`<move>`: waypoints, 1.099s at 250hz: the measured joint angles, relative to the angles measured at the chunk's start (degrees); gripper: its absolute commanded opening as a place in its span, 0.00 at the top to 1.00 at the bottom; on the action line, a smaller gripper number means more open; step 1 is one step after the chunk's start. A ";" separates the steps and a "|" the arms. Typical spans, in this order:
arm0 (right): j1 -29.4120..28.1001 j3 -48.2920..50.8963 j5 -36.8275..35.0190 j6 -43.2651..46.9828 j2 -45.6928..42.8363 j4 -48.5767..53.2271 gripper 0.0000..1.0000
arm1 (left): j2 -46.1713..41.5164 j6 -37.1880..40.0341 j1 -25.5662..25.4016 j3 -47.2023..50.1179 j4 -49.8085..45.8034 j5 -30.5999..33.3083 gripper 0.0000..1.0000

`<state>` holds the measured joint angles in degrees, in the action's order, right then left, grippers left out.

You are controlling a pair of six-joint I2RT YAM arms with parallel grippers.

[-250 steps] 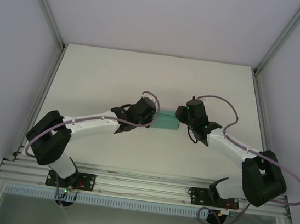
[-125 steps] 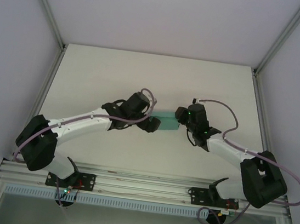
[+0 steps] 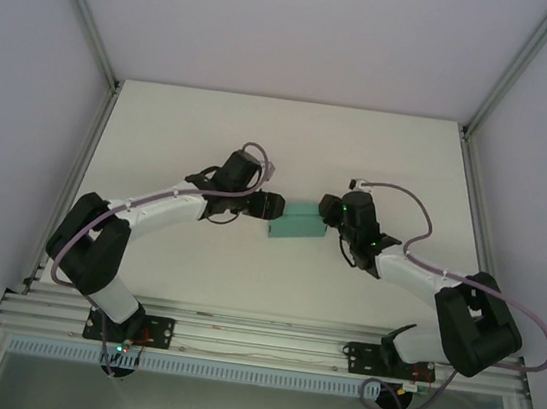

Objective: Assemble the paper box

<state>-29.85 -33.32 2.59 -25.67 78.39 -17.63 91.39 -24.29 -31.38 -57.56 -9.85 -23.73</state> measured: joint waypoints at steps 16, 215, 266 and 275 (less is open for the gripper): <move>-0.04 0.81 0.07 0.33 0.00 -1.70 0.73 | 0.00 -1.38 0.48 2.36 4.00 -2.47 0.53; -0.02 5.51 3.67 7.54 -0.04 -15.10 0.61 | -2.43 -4.94 2.47 11.93 22.23 -5.57 0.33; -0.09 -5.97 1.73 10.97 -4.37 8.28 0.25 | -2.60 -0.39 2.08 4.61 11.65 -1.49 0.00; -0.09 -8.02 1.55 12.07 -4.63 10.82 0.20 | -3.08 0.50 2.08 3.30 10.40 -0.22 0.00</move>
<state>-29.93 -41.34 4.14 -13.61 73.76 -6.81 88.31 -23.79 -29.30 -54.26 0.56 -23.94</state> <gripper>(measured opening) 0.727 0.995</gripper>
